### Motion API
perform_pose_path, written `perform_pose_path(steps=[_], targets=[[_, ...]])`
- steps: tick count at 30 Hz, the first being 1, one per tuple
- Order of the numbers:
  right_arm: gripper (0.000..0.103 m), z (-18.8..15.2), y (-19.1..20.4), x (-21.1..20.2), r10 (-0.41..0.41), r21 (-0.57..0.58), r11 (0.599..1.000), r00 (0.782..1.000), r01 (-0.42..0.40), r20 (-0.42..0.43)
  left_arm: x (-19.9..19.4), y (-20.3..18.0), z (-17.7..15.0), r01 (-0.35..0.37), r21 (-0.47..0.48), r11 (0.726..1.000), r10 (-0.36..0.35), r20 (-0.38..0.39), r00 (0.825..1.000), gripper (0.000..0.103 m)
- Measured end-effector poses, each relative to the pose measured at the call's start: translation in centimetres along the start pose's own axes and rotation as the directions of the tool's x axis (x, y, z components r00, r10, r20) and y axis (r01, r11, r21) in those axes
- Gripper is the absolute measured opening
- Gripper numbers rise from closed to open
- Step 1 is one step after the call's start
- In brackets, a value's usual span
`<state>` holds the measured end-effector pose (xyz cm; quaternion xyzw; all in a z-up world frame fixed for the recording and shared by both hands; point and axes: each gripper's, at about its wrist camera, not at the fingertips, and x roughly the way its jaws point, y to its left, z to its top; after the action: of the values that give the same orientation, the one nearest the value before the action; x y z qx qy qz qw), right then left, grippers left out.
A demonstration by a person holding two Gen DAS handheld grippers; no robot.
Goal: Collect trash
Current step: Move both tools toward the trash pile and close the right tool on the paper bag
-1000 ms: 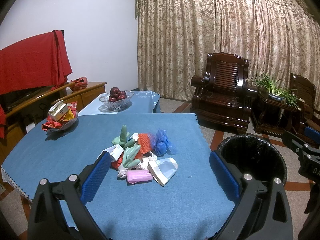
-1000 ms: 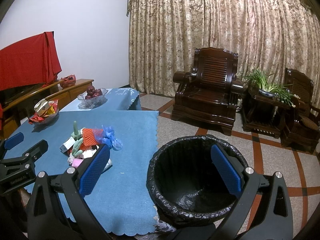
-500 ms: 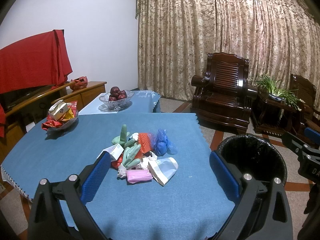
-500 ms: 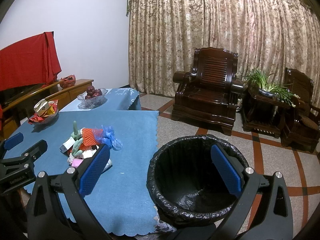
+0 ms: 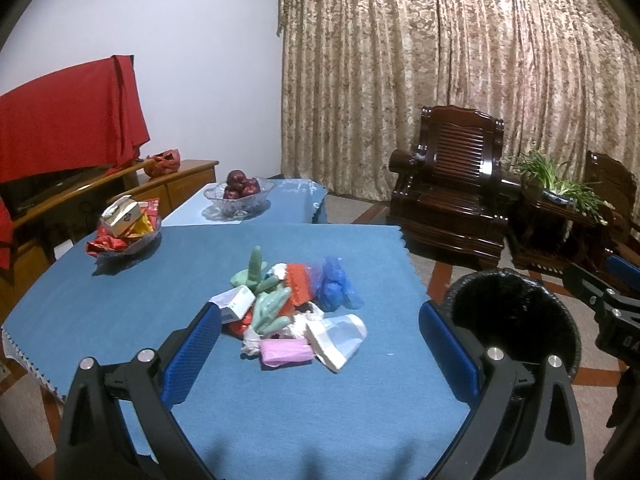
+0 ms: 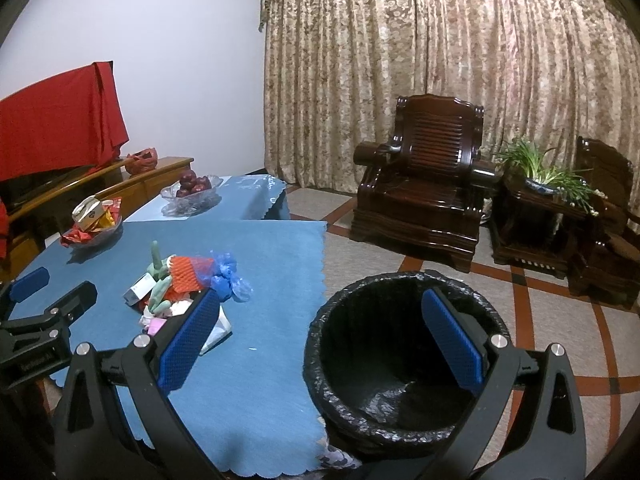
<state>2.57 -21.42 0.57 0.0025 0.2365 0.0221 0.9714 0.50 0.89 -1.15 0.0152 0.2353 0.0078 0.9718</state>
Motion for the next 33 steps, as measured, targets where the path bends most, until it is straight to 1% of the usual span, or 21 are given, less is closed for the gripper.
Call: perform_pose_path(steps=[2,3,7,10,14,20,24,28,33], targets=[[0.098,0.0,0.6,0.6,0.015,-0.002,1.000,1.000,-0.015,-0.001,0.6,0.8,0.0,-0.021,-0.007,1.000,0.021,0.004,1.000,0.097],[0.098,-0.1,0.9,1.1,0.023,-0.006,1.000,1.000,-0.023,-0.002,0.9,1.8,-0.3,-0.036,-0.012,0.999,0.036,0.004,0.999,0.097],[0.098,-0.7,2.8,3.6,0.061,-0.021,0.998,0.998,-0.061,-0.017,2.5,4.2,-1.2,-0.091,-0.031,0.995,0.091,-0.019,0.996,0.097],[0.098,-1.3,4.4,5.9,0.096,-0.032,0.995,0.995,-0.097,-0.038,3.7,5.7,-2.1,-0.111,-0.050,0.993,0.110,-0.030,0.994,0.097],[0.098,-2.5,6.9,9.4,0.141,-0.045,0.988,0.987,-0.145,-0.076,6.0,7.4,-3.4,-0.145,-0.049,0.988,0.142,-0.066,0.988,0.097],[0.098,-4.6,10.3,15.4,0.168,-0.068,0.981,0.972,-0.181,-0.163,9.0,9.5,-4.9,-0.154,-0.049,0.987,0.149,-0.096,0.984,0.097],[0.098,-6.2,12.5,19.0,0.180,-0.085,0.976,0.959,-0.203,-0.218,11.3,10.5,-6.2,-0.157,-0.050,0.986,0.149,-0.139,0.979,0.097],[0.098,-7.5,14.5,21.5,0.191,-0.117,0.967,0.945,-0.228,-0.265,13.2,11.5,-7.1,-0.156,-0.055,0.986,0.145,-0.172,0.974,0.097],[0.098,-8.9,15.6,23.4,0.193,-0.148,0.957,0.927,-0.251,-0.321,15.0,12.5,-7.9,-0.155,-0.067,0.986,0.138,-0.209,0.968,0.094]])
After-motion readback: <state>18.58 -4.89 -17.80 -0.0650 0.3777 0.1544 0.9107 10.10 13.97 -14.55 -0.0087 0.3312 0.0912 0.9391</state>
